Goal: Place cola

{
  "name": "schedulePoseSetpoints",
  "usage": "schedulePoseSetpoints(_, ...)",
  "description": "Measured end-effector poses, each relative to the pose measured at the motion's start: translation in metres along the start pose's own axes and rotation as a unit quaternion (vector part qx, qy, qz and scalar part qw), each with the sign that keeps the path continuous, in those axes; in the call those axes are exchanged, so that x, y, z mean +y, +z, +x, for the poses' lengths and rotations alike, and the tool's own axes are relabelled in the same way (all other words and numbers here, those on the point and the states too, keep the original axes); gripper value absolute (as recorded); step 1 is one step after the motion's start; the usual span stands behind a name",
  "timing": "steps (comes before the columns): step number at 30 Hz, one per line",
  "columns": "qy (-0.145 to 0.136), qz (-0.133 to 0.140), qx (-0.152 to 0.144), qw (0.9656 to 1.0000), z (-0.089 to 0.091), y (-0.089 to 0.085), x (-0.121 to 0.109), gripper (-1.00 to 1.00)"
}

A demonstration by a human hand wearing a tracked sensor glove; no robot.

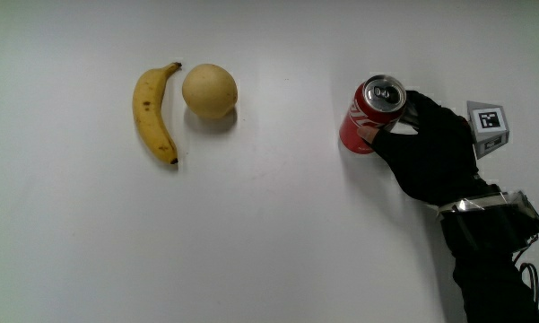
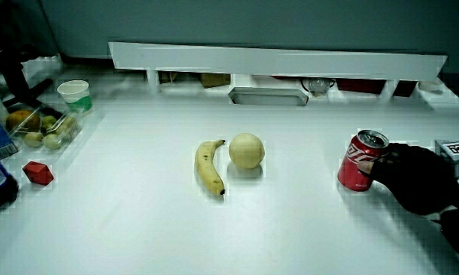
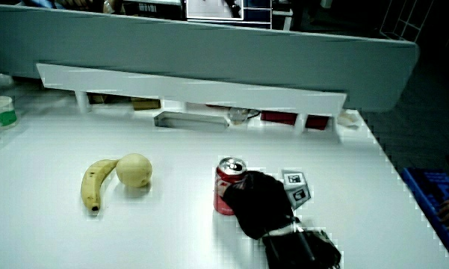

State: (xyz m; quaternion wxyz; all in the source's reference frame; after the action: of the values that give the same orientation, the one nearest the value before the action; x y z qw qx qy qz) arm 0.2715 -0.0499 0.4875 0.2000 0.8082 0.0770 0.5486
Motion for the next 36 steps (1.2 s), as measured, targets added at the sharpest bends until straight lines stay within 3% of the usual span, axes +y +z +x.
schedulePoseSetpoints(1, -0.004, -0.004, -0.005, 1.0000, 0.004, 0.000, 0.002, 0.00)
schedulePoseSetpoints(2, -0.014, 0.026, -0.021, 0.9993, 0.008, -0.001, 0.001, 0.00)
schedulePoseSetpoints(4, -0.013, 0.021, -0.026, 0.9994, 0.003, -0.005, -0.001, 0.00)
schedulePoseSetpoints(5, 0.001, 0.023, -0.036, 0.9991, 0.000, -0.007, -0.003, 0.00)
schedulePoseSetpoints(6, -0.008, -0.011, 0.004, 0.9999, 0.007, -0.006, 0.000, 0.00)
schedulePoseSetpoints(7, -0.012, -0.009, 0.004, 0.9999, 0.007, -0.006, 0.000, 0.00)
schedulePoseSetpoints(8, -0.015, 0.016, -0.024, 0.9995, 0.006, -0.006, -0.001, 0.00)
schedulePoseSetpoints(9, -0.008, 0.017, -0.027, 0.9994, 0.003, -0.006, -0.002, 0.00)
schedulePoseSetpoints(10, -0.006, -0.011, -0.001, 0.9999, 0.008, -0.006, 0.001, 0.00)
schedulePoseSetpoints(11, -0.005, -0.013, 0.004, 0.9999, 0.007, -0.007, 0.000, 0.00)
schedulePoseSetpoints(23, -0.013, -0.024, -0.001, 0.9996, 0.013, -0.008, -0.001, -0.52)
schedulePoseSetpoints(24, -0.018, 0.006, -0.026, 0.9995, 0.010, -0.009, -0.003, -0.57)
schedulePoseSetpoints(25, -0.017, -0.026, 0.003, 0.9995, 0.012, -0.010, -0.002, -0.61)
schedulePoseSetpoints(26, -0.020, 0.007, -0.031, 0.9993, 0.014, -0.009, -0.002, -0.65)
schedulePoseSetpoints(27, -0.025, -0.032, 0.004, 0.9992, 0.010, -0.010, -0.004, -0.70)
schedulePoseSetpoints(28, -0.018, -0.031, 0.005, 0.9993, 0.010, -0.010, -0.004, -0.74)
schedulePoseSetpoints(33, -0.031, -0.042, -0.031, 0.9981, 0.005, -0.007, -0.016, -0.96)
schedulePoseSetpoints(35, -0.034, -0.025, -0.051, 0.9978, -0.002, -0.008, -0.029, -1.00)
schedulePoseSetpoints(36, -0.030, -0.030, -0.059, 0.9974, 0.000, -0.008, -0.033, -1.00)
